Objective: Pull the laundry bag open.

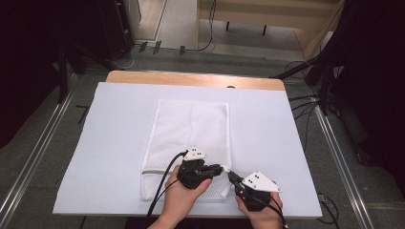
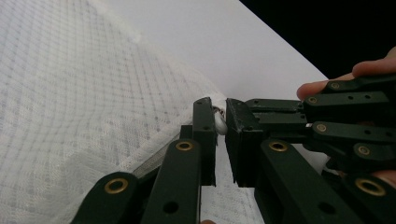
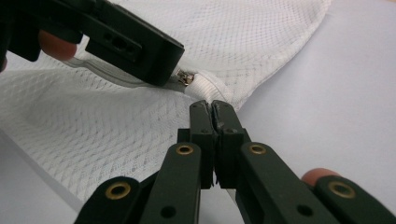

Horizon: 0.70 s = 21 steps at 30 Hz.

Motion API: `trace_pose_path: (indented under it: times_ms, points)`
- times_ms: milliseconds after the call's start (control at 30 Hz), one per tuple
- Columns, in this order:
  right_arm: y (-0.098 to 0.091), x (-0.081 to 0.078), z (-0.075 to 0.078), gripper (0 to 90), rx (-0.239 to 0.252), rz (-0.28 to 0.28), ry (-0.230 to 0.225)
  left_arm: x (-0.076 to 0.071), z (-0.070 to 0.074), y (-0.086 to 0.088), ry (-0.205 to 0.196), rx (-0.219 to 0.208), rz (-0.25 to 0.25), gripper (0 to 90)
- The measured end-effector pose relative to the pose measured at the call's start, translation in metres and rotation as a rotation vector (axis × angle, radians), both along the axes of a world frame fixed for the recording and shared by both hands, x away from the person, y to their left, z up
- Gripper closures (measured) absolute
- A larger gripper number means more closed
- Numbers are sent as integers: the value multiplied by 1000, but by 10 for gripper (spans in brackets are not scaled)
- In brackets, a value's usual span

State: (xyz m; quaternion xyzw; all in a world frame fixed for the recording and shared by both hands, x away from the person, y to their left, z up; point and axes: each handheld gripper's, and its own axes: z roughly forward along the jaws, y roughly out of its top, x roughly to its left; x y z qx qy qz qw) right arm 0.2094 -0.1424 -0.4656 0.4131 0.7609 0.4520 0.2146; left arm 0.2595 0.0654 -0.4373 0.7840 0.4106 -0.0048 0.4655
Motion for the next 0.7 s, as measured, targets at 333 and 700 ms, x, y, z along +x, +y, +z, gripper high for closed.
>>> trace_pose_path:
  times_ms: [333, 700]
  points:
    - [0, -1, 2, 900, -1, 5, -8, 0, -2, 3, 3, 11, -36, 878]
    - [-4, -1, 6, 900, -9, -13, -6, 2, -7, 15, 8, 20, -15, 879]
